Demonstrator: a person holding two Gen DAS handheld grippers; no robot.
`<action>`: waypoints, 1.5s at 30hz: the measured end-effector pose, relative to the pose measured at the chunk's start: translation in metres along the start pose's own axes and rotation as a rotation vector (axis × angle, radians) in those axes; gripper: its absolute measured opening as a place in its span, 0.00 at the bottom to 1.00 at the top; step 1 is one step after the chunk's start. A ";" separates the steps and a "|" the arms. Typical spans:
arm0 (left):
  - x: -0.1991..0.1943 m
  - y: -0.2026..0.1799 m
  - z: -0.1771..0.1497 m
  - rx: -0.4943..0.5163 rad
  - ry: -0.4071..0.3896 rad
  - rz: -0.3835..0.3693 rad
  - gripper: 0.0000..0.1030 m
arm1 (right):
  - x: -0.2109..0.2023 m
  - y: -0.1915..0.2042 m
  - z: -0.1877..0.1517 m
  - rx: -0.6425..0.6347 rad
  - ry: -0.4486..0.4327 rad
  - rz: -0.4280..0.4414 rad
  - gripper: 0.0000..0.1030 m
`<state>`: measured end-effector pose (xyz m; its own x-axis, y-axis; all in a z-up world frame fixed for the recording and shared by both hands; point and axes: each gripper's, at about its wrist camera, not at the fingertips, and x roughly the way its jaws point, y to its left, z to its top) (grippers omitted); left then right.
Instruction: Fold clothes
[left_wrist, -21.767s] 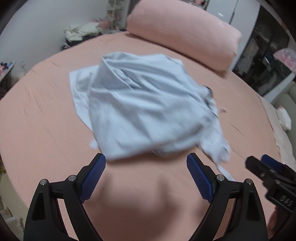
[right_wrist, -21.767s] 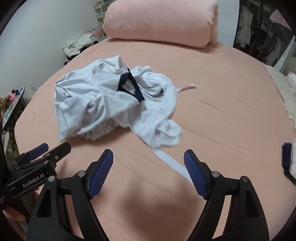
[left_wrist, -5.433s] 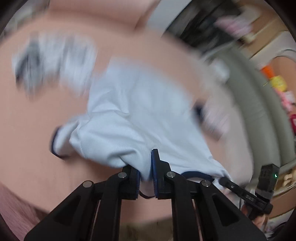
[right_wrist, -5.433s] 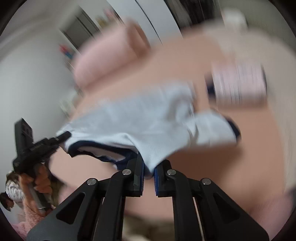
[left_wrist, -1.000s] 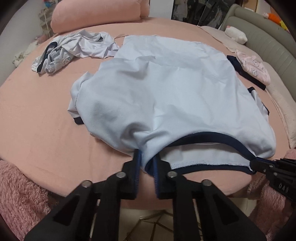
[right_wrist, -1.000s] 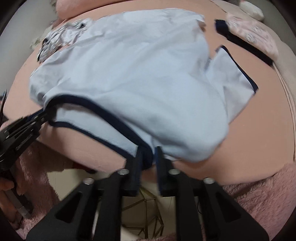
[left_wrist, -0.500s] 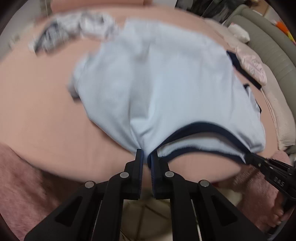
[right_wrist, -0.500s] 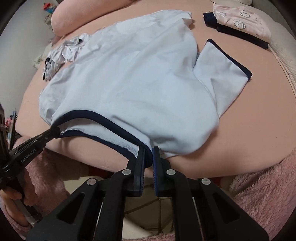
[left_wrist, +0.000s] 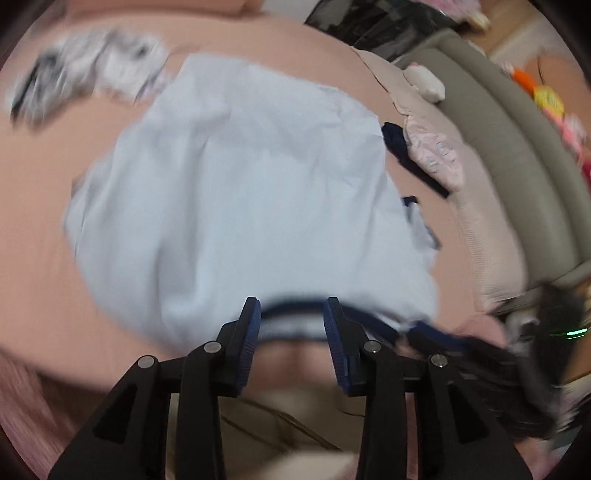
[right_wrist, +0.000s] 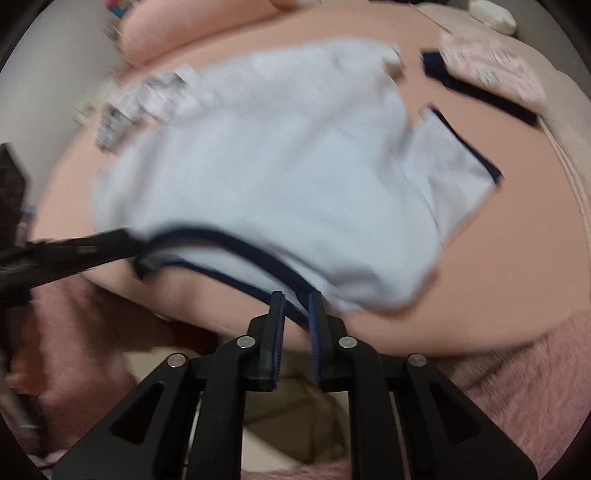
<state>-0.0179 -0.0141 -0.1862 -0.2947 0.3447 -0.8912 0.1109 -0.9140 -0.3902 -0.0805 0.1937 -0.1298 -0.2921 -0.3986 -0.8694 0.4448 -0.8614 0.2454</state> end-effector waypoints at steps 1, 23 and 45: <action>0.004 -0.003 0.004 0.020 0.001 0.015 0.36 | -0.005 -0.001 0.006 0.024 -0.043 0.007 0.20; -0.044 0.080 -0.026 -0.273 -0.206 0.083 0.37 | 0.037 -0.019 -0.005 -0.021 0.095 -0.064 0.23; -0.033 0.135 0.045 -0.175 -0.169 -0.094 0.43 | 0.048 0.113 0.032 -0.285 0.080 -0.020 0.24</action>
<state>-0.0361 -0.1585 -0.1995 -0.4644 0.3726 -0.8034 0.2333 -0.8237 -0.5169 -0.0713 0.0675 -0.1306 -0.2406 -0.3470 -0.9065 0.6628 -0.7410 0.1077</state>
